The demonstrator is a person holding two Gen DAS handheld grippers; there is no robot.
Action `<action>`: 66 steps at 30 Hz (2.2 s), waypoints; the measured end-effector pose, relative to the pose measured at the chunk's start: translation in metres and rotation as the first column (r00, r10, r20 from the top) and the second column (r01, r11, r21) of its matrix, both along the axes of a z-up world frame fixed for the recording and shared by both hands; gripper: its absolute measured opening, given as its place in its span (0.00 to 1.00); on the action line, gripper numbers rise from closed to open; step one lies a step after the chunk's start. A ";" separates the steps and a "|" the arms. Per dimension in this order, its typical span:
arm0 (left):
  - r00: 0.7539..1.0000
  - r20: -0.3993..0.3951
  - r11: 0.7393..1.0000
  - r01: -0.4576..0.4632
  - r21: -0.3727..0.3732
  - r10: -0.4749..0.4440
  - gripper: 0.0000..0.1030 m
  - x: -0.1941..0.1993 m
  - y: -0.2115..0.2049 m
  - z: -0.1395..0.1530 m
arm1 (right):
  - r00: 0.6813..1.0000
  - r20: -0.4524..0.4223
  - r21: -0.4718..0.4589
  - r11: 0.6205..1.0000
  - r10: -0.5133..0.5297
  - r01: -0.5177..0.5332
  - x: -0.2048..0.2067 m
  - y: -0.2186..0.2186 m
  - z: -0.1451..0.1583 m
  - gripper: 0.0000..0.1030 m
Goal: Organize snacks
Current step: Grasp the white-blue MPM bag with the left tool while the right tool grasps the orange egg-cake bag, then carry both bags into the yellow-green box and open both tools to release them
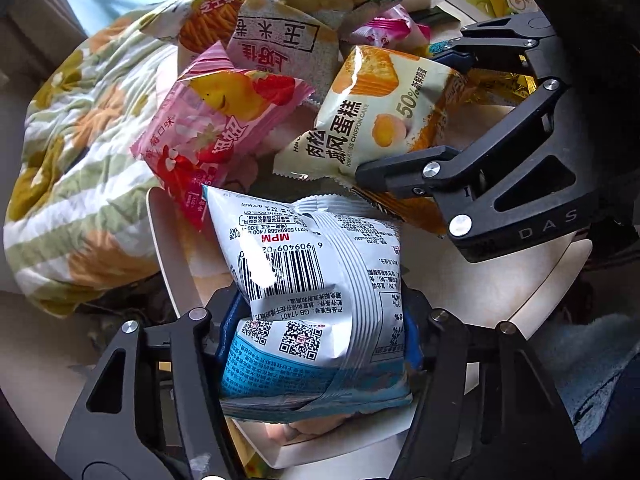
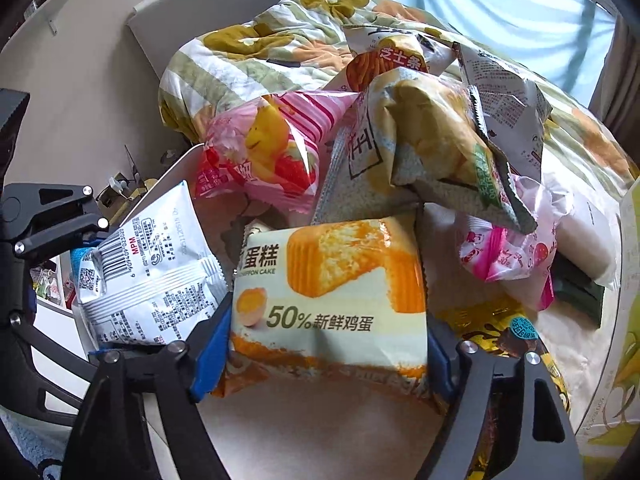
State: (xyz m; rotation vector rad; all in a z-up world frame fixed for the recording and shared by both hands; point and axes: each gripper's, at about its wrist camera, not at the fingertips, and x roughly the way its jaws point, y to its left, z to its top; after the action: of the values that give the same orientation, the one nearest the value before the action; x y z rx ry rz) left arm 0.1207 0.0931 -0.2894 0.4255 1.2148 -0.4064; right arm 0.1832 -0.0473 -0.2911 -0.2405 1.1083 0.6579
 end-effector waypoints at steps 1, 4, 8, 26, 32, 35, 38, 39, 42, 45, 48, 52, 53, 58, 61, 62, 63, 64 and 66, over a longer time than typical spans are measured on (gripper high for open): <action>1.000 0.004 1.000 0.000 0.002 0.000 0.56 0.000 0.000 0.001 | 1.000 -0.003 0.006 1.000 -0.008 0.008 -0.002 -0.003 0.001 0.74; 1.000 0.014 1.000 -0.004 -0.002 0.004 0.56 -0.002 0.001 0.005 | 1.000 -0.012 0.022 0.999 -0.028 0.028 -0.008 -0.008 0.005 0.74; 1.000 0.022 1.000 -0.015 -0.011 0.016 0.56 -0.005 0.002 0.011 | 0.999 -0.006 0.025 0.999 -0.046 0.047 -0.015 -0.010 0.014 0.74; 0.994 0.089 0.991 -0.047 -0.128 0.059 0.56 -0.016 -0.005 0.071 | 0.963 0.098 0.083 0.966 -0.253 0.245 -0.063 -0.072 0.098 0.74; 0.985 0.159 0.985 -0.040 -0.171 0.067 0.56 -0.001 -0.032 0.120 | 0.910 0.148 0.124 0.920 -0.388 0.372 -0.071 -0.126 0.146 0.74; 0.977 0.200 0.979 -0.034 -0.200 0.075 0.56 0.010 -0.054 0.146 | 0.877 0.175 0.136 0.893 -0.448 0.429 -0.073 -0.159 0.168 0.74; 0.971 0.224 0.970 -0.025 -0.242 0.081 0.56 0.023 -0.084 0.171 | 0.843 0.204 0.133 0.867 -0.498 0.481 -0.072 -0.194 0.186 0.74; 0.970 0.230 0.968 -0.022 -0.252 0.082 0.56 0.028 -0.096 0.178 | 0.827 0.213 0.126 0.855 -0.519 0.504 -0.070 -0.208 0.191 0.74; 0.968 0.239 0.961 -0.008 -0.278 0.077 0.56 0.046 -0.139 0.194 | 0.794 0.217 0.124 0.823 -0.568 0.555 -0.065 -0.250 0.201 0.74; 0.971 0.230 0.951 0.007 -0.308 0.067 0.56 0.065 -0.189 0.204 | 0.766 0.225 0.115 0.797 -0.602 0.593 -0.059 -0.291 0.207 0.74; 0.976 0.207 0.946 0.008 -0.325 0.063 0.56 0.084 -0.240 0.203 | 0.748 0.222 0.118 0.779 -0.626 0.616 -0.051 -0.328 0.210 0.74; 0.983 0.173 0.946 -0.002 -0.324 0.061 0.56 0.100 -0.306 0.185 | 0.737 0.214 0.116 0.766 -0.641 0.633 -0.042 -0.372 0.208 0.74; 0.985 0.160 0.946 -0.007 -0.323 0.062 0.56 0.105 -0.320 0.179 | 0.738 0.211 0.113 0.766 -0.641 0.633 -0.040 -0.382 0.206 0.74; 0.991 0.114 0.953 -0.039 -0.299 0.076 0.57 0.114 -0.369 0.144 | 0.755 0.169 0.108 0.773 -0.634 0.625 -0.023 -0.419 0.193 0.74; 0.990 0.105 0.960 -0.059 -0.273 0.090 0.78 0.112 -0.382 0.125 | 0.770 0.135 0.111 0.782 -0.624 0.614 -0.015 -0.429 0.183 0.74; 0.989 0.104 0.962 -0.073 -0.262 0.104 0.96 0.111 -0.383 0.122 | 0.775 0.126 0.110 0.786 -0.619 0.609 -0.013 -0.432 0.180 0.74; 0.987 0.112 0.962 -0.085 -0.261 0.118 0.99 0.108 -0.380 0.120 | 0.782 0.116 0.110 0.791 -0.612 0.602 -0.010 -0.434 0.177 0.74; 0.985 0.113 0.962 -0.096 -0.256 0.129 0.99 0.106 -0.377 0.119 | 0.786 0.110 0.111 0.794 -0.608 0.598 -0.008 -0.435 0.175 0.74; 0.984 0.108 0.965 -0.115 -0.235 0.143 0.99 0.102 -0.369 0.118 | 0.791 0.096 0.115 0.796 -0.604 0.594 -0.004 -0.437 0.171 0.74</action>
State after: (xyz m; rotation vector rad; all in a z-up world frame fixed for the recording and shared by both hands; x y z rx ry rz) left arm 0.2223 -0.2762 -0.1709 0.1698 1.0545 -0.3963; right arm 0.1790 -0.4838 -0.1205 0.1440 0.9573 0.1062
